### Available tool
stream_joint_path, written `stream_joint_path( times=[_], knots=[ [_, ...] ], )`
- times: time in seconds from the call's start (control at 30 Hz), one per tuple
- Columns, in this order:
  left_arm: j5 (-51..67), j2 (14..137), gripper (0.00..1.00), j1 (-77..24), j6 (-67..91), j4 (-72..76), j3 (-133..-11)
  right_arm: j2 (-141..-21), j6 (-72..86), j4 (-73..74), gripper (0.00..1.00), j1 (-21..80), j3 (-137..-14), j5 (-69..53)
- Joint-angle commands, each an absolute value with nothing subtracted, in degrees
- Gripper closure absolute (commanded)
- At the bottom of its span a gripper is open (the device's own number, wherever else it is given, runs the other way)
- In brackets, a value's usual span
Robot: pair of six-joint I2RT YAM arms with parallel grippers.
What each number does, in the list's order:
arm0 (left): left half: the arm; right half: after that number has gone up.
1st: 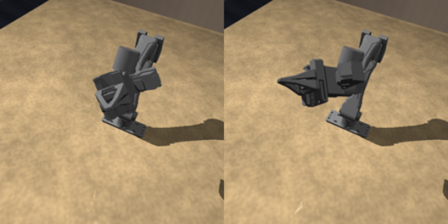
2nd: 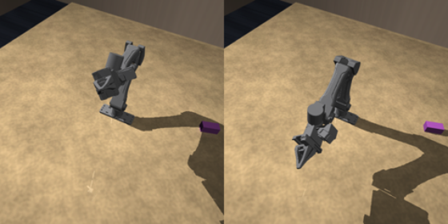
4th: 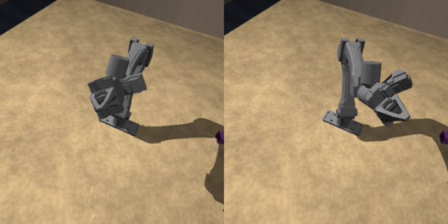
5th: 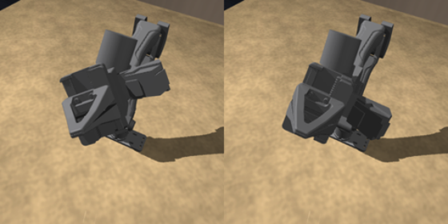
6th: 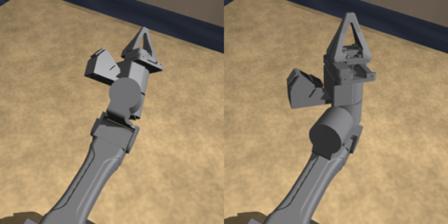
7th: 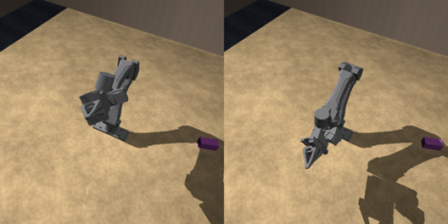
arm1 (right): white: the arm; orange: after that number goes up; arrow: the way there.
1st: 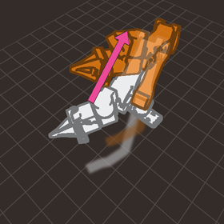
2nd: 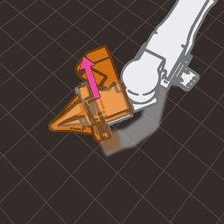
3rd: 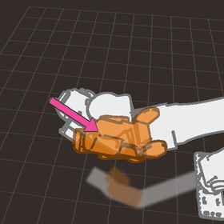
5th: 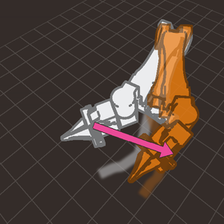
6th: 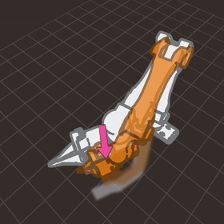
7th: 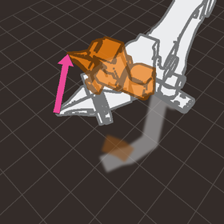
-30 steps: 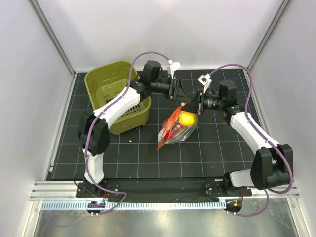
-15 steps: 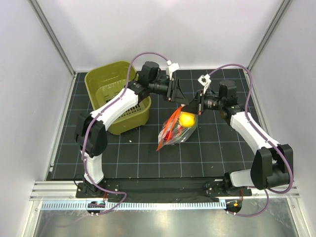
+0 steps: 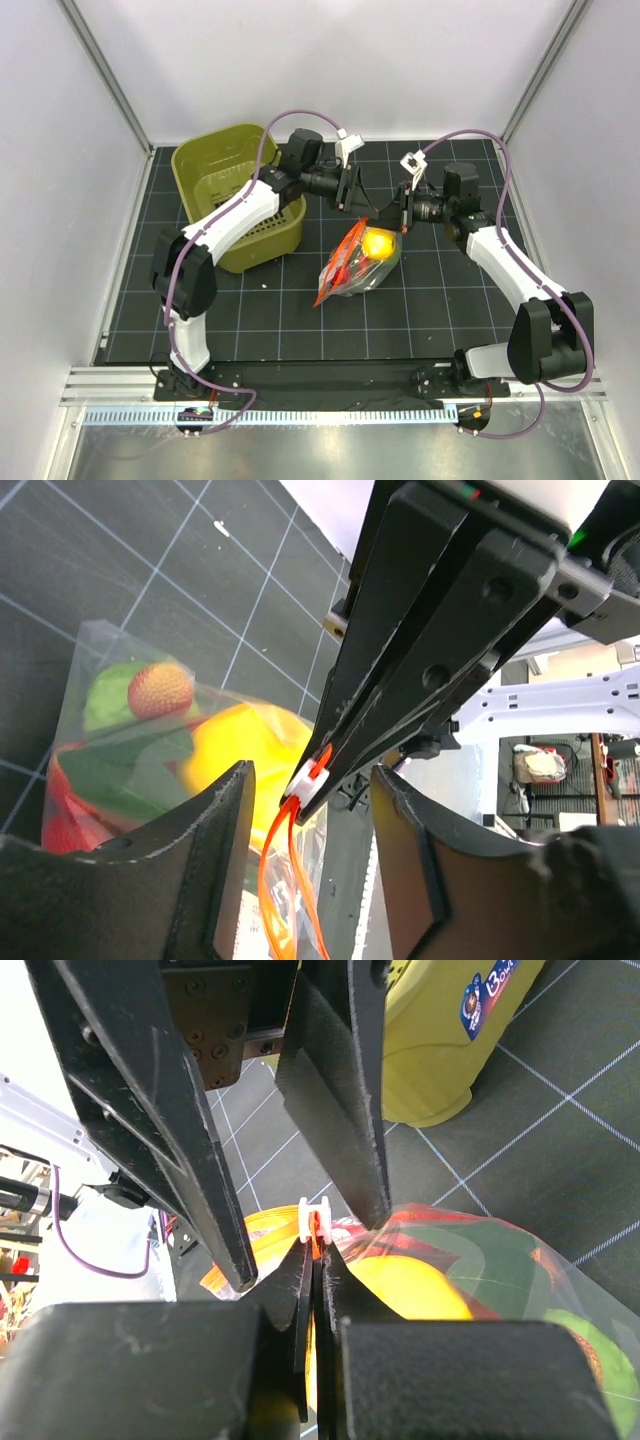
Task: Place the food in the zip-top bag and seal the zipper
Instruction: Zip the zipper food storage bag at the center of the board.
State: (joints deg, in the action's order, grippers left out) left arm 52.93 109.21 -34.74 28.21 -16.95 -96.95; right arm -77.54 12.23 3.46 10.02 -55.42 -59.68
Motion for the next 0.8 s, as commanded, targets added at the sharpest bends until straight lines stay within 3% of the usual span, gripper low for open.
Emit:
stream_joint_path(
  times=[0.0, 0.07, 0.2, 0.3, 0.37, 0.6, 0.77],
  knots=[
    [52.65, 104.77, 0.48, -34.54, 26.89, -17.4, -95.98, -76.11, 12.22, 1.32, 0.99, 10.28, -57.22, -61.08],
    [52.65, 104.41, 0.55, -34.54, 26.89, -17.31, -95.27, -76.03, 12.04, 1.23, 0.99, 10.28, -57.04, -61.17],
    [52.82, 104.85, 0.84, -34.54, 27.07, -17.23, -96.15, -75.85, 12.04, 0.97, 0.99, 10.2, -56.51, -61.26],
    [52.91, 105.55, 0.97, -34.54, 27.95, -17.23, -98.25, -75.68, 11.87, 0.97, 0.99, 10.28, -56.43, -61.87],
    [53.0, 105.91, 1.0, -34.54, 28.3, -17.23, -98.96, -75.59, 11.52, 1.23, 0.96, 10.28, -56.34, -62.05],
    [53.7, 105.91, 1.0, -34.45, 28.3, -17.31, -99.76, -74.88, 10.81, 2.46, 0.67, 10.2, -56.34, -61.52],
    [53.97, 105.65, 1.0, -34.45, 27.86, -18.45, -100.11, -74.36, 10.28, 3.34, 0.63, 10.28, -56.34, -61.08]
  ],
)
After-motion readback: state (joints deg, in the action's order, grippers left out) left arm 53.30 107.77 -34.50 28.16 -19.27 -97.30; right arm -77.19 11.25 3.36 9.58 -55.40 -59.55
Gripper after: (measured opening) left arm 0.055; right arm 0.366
